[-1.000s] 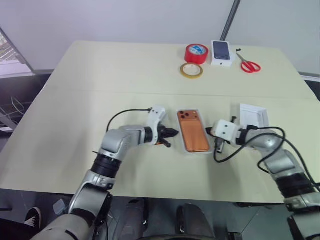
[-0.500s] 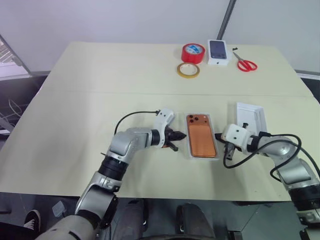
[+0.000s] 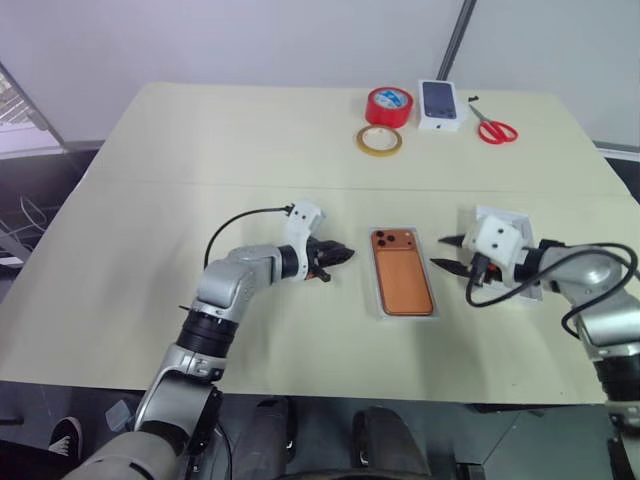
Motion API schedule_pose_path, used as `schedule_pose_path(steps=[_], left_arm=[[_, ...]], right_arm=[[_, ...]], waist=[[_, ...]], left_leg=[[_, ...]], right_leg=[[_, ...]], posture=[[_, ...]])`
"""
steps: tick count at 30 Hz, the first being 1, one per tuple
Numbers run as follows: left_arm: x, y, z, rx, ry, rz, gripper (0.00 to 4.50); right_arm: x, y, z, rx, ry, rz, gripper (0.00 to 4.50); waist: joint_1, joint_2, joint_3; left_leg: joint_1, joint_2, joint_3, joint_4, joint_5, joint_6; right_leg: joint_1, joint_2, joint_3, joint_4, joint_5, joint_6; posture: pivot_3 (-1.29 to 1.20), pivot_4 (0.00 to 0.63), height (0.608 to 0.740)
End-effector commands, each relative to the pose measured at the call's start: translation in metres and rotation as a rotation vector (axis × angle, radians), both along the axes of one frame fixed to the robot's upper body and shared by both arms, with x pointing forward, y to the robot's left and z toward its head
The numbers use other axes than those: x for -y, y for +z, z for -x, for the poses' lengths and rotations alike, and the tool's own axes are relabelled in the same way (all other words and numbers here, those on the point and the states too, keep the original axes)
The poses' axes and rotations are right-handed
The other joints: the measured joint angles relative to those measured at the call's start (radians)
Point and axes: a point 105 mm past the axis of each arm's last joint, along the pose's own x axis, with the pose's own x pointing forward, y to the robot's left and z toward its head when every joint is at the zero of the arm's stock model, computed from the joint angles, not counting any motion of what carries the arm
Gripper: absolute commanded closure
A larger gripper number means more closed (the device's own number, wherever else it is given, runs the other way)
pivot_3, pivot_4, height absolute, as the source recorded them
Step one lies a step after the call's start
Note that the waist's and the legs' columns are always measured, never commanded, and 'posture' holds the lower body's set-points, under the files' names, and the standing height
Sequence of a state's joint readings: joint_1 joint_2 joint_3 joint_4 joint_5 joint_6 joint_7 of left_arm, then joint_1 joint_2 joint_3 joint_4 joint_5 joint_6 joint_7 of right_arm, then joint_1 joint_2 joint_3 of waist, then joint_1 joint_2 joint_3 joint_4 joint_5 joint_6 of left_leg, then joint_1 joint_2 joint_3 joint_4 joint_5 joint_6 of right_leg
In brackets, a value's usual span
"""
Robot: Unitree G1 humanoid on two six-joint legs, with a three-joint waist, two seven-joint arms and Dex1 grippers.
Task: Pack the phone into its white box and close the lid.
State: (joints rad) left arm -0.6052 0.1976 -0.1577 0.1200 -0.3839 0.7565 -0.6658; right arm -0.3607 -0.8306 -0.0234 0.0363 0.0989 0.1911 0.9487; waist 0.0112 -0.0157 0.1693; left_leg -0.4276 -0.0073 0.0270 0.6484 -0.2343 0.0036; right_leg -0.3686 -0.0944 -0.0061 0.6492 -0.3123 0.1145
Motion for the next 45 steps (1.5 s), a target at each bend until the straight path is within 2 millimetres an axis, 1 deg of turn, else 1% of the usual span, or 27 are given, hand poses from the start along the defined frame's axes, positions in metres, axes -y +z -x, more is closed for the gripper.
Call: schedule_pose_path(steps=[1,2,3,4,6,9,12,14,16,20,22,25,27,31,33,35,39,42,45], left_arm=[[0.0,0.024,0.009,0.108,-0.083,0.056,1.19],[-0.007,0.028,0.012,0.17,-0.104,0.043,0.57],[-0.015,0.032,0.016,0.238,-0.129,0.028,0.17],[-0.02,0.033,0.019,0.286,-0.15,0.015,0.05],[-0.032,0.039,0.025,0.394,-0.179,0.009,0.05],[-0.045,0.038,0.026,0.452,-0.196,0.0,0.05],[-0.058,0.041,0.027,0.54,-0.215,-0.014,0.05],[-0.065,0.041,0.029,0.562,-0.233,-0.007,0.05],[-0.07,0.043,0.03,0.573,-0.251,0.004,0.05],[-0.077,0.045,0.03,0.602,-0.275,-0.013,0.05],[-0.08,0.045,0.029,0.61,-0.282,-0.025,0.05],[-0.083,0.044,0.028,0.619,-0.279,-0.033,0.05],[-0.082,0.042,0.029,0.62,-0.272,-0.028,0.05],[-0.078,0.039,0.032,0.63,-0.255,-0.023,0.05],[-0.076,0.037,0.033,0.627,-0.242,-0.018,0.05],[-0.073,0.037,0.034,0.623,-0.223,-0.005,0.05],[-0.07,0.034,0.036,0.622,-0.199,0.003,0.05],[-0.069,0.034,0.038,0.62,-0.188,0.006,0.05],[-0.068,0.033,0.038,0.617,-0.178,0.006,0.0]], right_arm=[[0.014,0.02,-0.012,0.059,-0.117,-0.073,0.64],[0.017,0.023,-0.013,0.065,-0.167,-0.104,0.02],[0.024,0.025,-0.015,0.07,-0.24,-0.14,0.0],[0.029,0.026,-0.015,0.072,-0.294,-0.164,0.0],[0.044,0.02,-0.011,0.031,-0.413,-0.186,0.0],[0.055,0.014,-0.005,-0.041,-0.544,-0.267,0.0],[0.047,0.007,0.003,-0.148,-0.601,-0.324,0.0],[0.042,0.007,0.004,-0.194,-0.631,-0.335,0.0],[0.042,0.003,0.006,-0.263,-0.692,-0.342,0.0],[0.036,-0.001,0.008,-0.394,-0.764,-0.367,0.0],[0.035,-0.004,0.008,-0.434,-0.789,-0.332,0.0],[0.027,-0.005,0.007,-0.515,-0.791,-0.345,0.0],[0.026,-0.004,0.005,-0.539,-0.803,-0.341,0.0],[0.029,-0.002,-0.001,-0.561,-0.835,-0.327,0.0],[0.027,-0.002,-0.003,-0.577,-0.84,-0.313,0.0],[0.03,-0.002,-0.007,-0.577,-0.867,-0.282,0.0],[0.03,0.0,-0.017,-0.598,-0.885,-0.323,0.0],[0.03,-0.001,-0.02,-0.601,-0.888,-0.328,0.0],[0.03,-0.01,-0.019,-0.6,-0.887,-0.28,0.8]], waist=[[0.0,0.0,0.0],[0.0,0.0,0.0],[0.0,0.0,0.0],[0.0,0.0,0.0],[0.001,0.001,0.0],[0.002,0.001,0.0],[0.0,0.001,0.0],[-0.004,0.002,0.0],[-0.007,0.003,0.0],[-0.008,0.003,0.0],[-0.007,0.003,0.0],[-0.008,0.003,0.0],[-0.009,0.003,0.0],[-0.013,0.003,0.0],[-0.018,0.003,0.0],[-0.024,0.003,0.0],[-0.025,0.004,0.0],[-0.025,0.004,0.0],[-0.025,0.004,0.0]], left_leg=[[0.0,0.0,0.0,0.0,0.0,-0.001],[0.0,0.0,0.0,0.0,0.0,-0.001],[0.0,0.0,0.0,-0.001,0.0,-0.001],[0.0,0.0,0.0,-0.001,0.001,-0.001],[0.0,0.0,0.0,-0.002,0.001,-0.002],[-0.001,0.0,0.0,-0.001,0.0,0.0],[-0.001,0.0,0.0,-0.001,-0.002,0.003],[-0.001,0.0,0.0,-0.003,-0.002,0.003],[-0.001,0.0,0.0,-0.003,-0.002,0.004],[-0.002,0.0,0.0,-0.003,-0.002,0.004],[-0.003,0.0,0.0,-0.003,-0.002,0.004],[-0.004,0.0,0.0,-0.003,-0.003,0.004],[-0.004,0.0,0.0,-0.002,-0.003,0.004],[-0.005,0.0,0.0,-0.003,-0.003,0.005],[-0.005,0.0,0.0,-0.003,-0.003,0.005],[-0.006,0.0,0.0,-0.003,-0.003,0.005],[-0.008,0.0,0.0,-0.002,-0.002,0.005],[-0.011,0.0,0.0,-0.002,-0.002,0.005],[-0.017,0.0,0.001,0.0,-0.002,0.004]], right_leg=[[0.0,0.0,0.0,0.0,0.0,0.0],[-0.001,0.0,0.0,0.0,0.0,0.0],[-0.001,0.0,0.0,0.0,0.0,0.0],[-0.001,0.0,0.0,0.0,0.0,0.0],[-0.002,-0.001,0.0,0.0,0.0,0.0],[-0.001,-0.002,0.0,0.0,0.0,-0.001],[-0.002,-0.003,0.001,0.0,0.0,-0.002],[-0.003,-0.003,0.001,-0.001,0.0,-0.002],[-0.004,-0.003,0.001,0.0,0.0,-0.001],[-0.005,-0.003,0.001,0.0,0.0,-0.001],[-0.005,-0.003,0.001,0.0,0.0,-0.001],[-0.006,-0.003,0.001,0.0,0.0,-0.001],[-0.006,-0.003,0.001,0.0,0.0,-0.001],[-0.007,-0.003,0.001,0.0,0.0,-0.001],[-0.007,-0.003,0.001,0.0,0.0,-0.001],[-0.008,-0.002,0.001,0.0,0.0,-0.001],[-0.011,-0.002,0.001,0.001,0.0,-0.001],[-0.014,-0.002,0.001,0.002,0.0,-0.001],[-0.02,-0.002,0.001,0.005,0.001,-0.001]], posture=[[0.0,0.15,0.728],[0.0,0.15,0.728],[0.0,0.15,0.728],[0.0,0.15,0.728],[0.0,0.15,0.728],[0.0,0.15,0.728],[0.0,0.15,0.728],[0.0,0.15,0.728],[0.0,0.15,0.728],[0.0,0.15,0.728],[0.0,0.15,0.728],[0.0,0.15,0.728],[0.0,0.15,0.728],[0.0,0.15,0.728],[0.0,0.15,0.728],[0.0,0.15,0.728],[0.0,0.15,0.728],[0.0,0.15,0.728],[0.0,0.15,0.728]])
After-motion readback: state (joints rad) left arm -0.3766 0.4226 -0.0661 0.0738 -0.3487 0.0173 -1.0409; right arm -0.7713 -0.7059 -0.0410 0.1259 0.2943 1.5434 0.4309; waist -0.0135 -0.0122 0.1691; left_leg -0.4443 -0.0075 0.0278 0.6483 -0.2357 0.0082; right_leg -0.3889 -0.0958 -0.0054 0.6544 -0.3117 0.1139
